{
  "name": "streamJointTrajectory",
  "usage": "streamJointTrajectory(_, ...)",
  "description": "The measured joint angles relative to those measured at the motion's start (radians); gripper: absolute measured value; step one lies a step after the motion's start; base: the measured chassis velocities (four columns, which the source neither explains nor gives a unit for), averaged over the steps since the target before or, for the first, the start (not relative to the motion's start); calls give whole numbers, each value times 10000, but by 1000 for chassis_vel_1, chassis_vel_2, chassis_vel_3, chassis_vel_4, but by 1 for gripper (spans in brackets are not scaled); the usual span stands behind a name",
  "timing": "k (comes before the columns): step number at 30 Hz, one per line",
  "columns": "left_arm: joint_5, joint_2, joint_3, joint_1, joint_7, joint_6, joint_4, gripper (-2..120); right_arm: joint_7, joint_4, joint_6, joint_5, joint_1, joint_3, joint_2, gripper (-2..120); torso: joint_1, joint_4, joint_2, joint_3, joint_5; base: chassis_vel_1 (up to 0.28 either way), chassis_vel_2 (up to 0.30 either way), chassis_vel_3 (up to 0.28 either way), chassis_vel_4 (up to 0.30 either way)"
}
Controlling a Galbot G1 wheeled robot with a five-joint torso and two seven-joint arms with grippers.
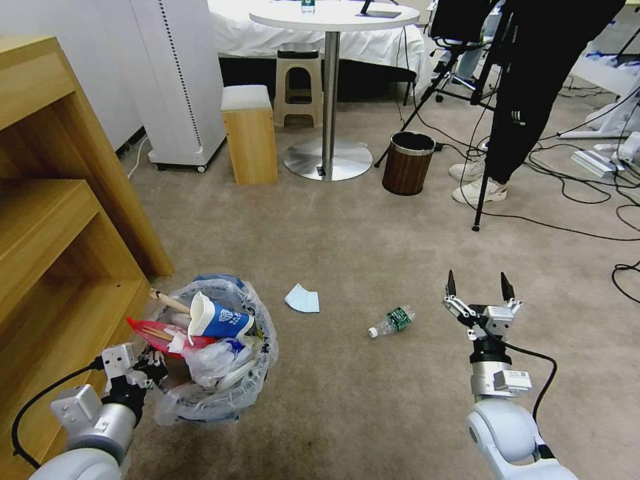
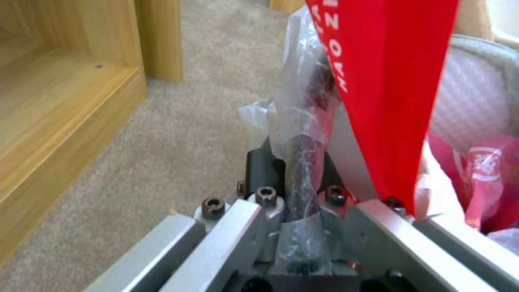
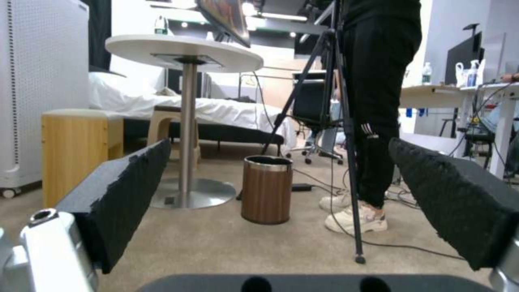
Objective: Pick up the trash bin and place the garbage on the floor into it.
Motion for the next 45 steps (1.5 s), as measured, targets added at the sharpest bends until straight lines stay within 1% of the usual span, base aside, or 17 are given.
streamJointTrajectory(4,48,-38,-107,28,-11,0,-52,0,-17,13,20,-9,-6,-27,-11,100,0,0,-1,0,0,-89,70,70,-71)
streamJointTrajectory(9,104,-39,-480,118,-280,90,-69,0,-40,50,44,-2,-35,-45,-38,100,1,0,0,2,0,-102,92,82,-99)
streamJointTrajectory(17,25,-66,-813,25,-299,105,-67,0,-50,28,53,47,27,-108,-56,100,0,0,0,0,0,-20,32,31,-16)
streamJointTrajectory(30,53,-117,-832,34,-260,86,13,0,-54,-21,49,47,35,-189,41,100,0,0,0,1,-1,-50,58,53,-55)
streamJointTrajectory(45,79,-128,-760,21,-234,11,46,0,-52,-87,69,5,65,-203,19,100,1,0,0,1,0,-111,94,102,-100)
